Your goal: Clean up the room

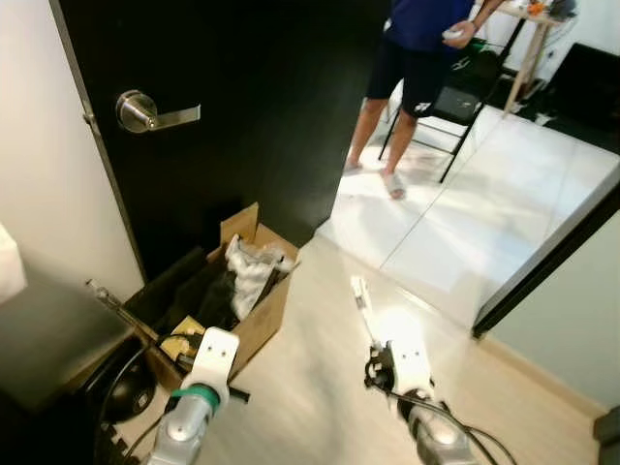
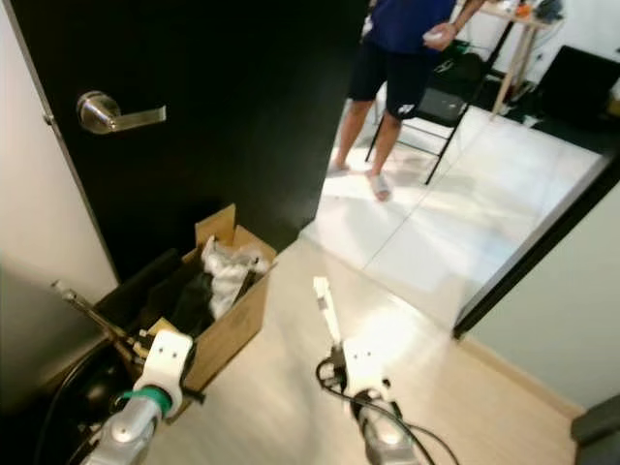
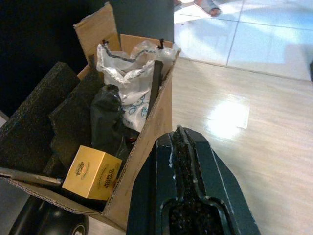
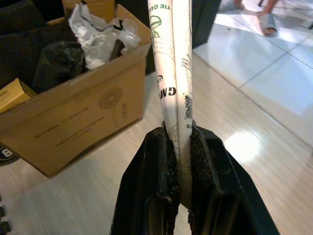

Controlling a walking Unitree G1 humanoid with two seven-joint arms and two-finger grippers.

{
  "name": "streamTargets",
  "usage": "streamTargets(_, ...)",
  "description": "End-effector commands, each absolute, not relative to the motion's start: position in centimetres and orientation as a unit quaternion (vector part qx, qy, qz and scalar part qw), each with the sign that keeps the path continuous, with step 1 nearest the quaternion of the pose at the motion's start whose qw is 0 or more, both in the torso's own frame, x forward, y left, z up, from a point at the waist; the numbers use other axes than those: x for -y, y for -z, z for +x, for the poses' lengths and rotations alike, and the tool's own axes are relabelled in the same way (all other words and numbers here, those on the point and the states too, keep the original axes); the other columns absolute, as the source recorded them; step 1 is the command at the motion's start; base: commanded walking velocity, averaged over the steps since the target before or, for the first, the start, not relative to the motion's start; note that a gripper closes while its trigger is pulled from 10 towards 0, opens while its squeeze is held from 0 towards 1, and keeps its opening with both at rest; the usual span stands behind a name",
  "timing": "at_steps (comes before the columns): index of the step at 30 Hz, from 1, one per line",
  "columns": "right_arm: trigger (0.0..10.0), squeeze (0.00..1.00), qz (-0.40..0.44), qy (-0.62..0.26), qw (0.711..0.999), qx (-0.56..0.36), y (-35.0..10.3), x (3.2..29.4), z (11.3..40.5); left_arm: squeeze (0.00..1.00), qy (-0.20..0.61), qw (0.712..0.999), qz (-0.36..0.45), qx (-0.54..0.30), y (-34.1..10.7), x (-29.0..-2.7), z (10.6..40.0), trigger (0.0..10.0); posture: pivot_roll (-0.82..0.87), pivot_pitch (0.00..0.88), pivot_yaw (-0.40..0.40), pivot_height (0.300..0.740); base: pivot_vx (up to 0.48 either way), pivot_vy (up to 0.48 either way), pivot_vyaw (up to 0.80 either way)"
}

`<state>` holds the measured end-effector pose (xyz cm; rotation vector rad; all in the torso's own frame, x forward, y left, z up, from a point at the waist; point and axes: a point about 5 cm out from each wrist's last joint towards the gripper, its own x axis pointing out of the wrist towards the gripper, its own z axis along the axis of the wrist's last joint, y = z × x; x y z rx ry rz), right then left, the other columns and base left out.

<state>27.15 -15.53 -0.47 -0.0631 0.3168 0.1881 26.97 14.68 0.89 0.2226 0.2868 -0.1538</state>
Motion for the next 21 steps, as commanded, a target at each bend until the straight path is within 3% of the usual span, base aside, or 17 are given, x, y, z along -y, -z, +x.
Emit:
streamTargets(1, 10.0, 0.00, -0.033, -0.088, 0.982, -0.162, 0.59, 16.01, 27.02, 0.00, 0.084, 0.980, 0.109, -0.147, -0.76, -14.34, 26.89, 10.0, 0.05, 0.008, -0.068, 0.726, 0.000, 0.000, 0.00)
streamTargets(21, 10.0, 0.00, -0.035, -0.088, 0.982, -0.162, 0.58, 16.00, 27.08, 0.00, 0.074, 0.980, 0.106, -0.149, -0.71, -14.44, 26.87, 10.0, 0.05, 0.007, -0.069, 0.726, 0.000, 0.000, 0.00)
